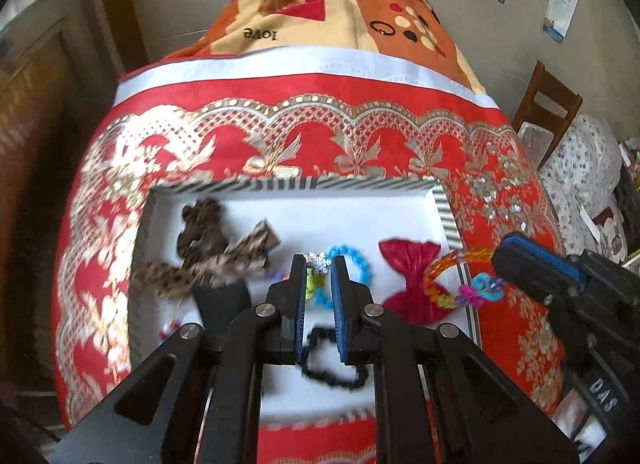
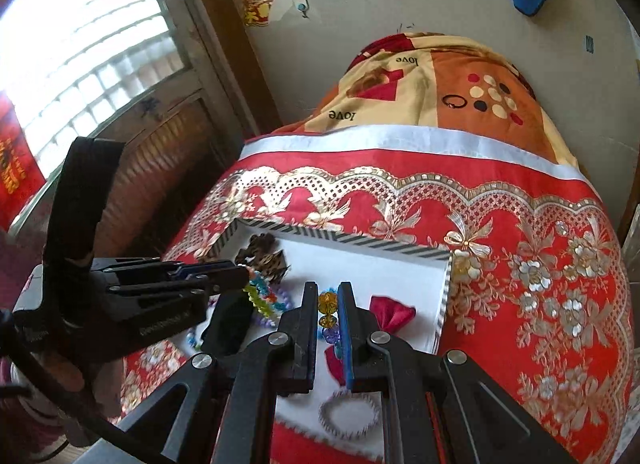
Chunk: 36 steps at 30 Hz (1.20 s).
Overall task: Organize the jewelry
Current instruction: 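Carry both bead bracelets into the tray and open both tools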
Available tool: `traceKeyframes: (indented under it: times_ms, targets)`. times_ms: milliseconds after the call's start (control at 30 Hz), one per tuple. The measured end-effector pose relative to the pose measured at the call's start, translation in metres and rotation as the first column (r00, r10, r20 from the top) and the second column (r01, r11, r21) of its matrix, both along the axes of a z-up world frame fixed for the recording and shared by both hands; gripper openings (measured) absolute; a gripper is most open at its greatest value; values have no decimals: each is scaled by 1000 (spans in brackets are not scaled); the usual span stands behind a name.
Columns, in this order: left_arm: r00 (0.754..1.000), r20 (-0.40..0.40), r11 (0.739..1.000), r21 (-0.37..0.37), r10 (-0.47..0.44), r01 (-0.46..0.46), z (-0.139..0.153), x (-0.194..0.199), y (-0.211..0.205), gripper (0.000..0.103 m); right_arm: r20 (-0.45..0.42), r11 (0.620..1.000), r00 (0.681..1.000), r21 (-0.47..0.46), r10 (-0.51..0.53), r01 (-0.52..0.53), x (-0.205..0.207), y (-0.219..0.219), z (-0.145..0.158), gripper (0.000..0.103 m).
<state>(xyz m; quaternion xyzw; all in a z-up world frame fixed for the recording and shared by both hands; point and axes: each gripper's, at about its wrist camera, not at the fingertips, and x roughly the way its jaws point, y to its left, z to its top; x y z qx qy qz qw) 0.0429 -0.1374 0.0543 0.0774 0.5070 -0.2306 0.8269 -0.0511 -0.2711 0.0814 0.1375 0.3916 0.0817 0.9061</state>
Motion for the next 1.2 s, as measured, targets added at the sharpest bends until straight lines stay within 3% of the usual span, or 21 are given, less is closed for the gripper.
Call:
traceKeyframes:
  times_ms: [233,467,700,867,967,1000,1067,1133,1200]
  targets:
    - [1000,-9,1000,-2,5,-5,-14,43,-14,11,-42,1000,999,14,-13,14,44,0,-15,9]
    - [995,-51,995,43,91,-89,-51,79,9,11,-83,999,996,23,-30,32,86,-5,-44,9]
    - [989,-81,991,61,122,-118,-74,81,21,11,-186,994,977,-22,-108,106,100,-31,-95,9]
    - [990,-55,990,57,133,-130,-76,77,21,11,-226,992,967,-78,-116,100,106,-29,-117,9]
    - [990,-37,990,53,133,-131,-75,74,21,16,-232,990,965,-102,-123,102,106,-26,-124,9]
    - [990,-34,990,53,135,-133,-74,73,21,25,-234,989,964,-107,-127,104,106,-26,-124,9]
    - [989,-27,988,45,147,-146,-73,71,23,39,-234,989,964,-106,-125,103,105,-26,-124,13]
    - [988,-18,987,39,156,-155,-70,68,24,41,-226,990,967,-98,-121,101,101,-25,-121,38]
    - [987,-13,987,36,160,-160,-68,65,28,44,-208,991,971,-80,-118,103,95,-24,-116,40]
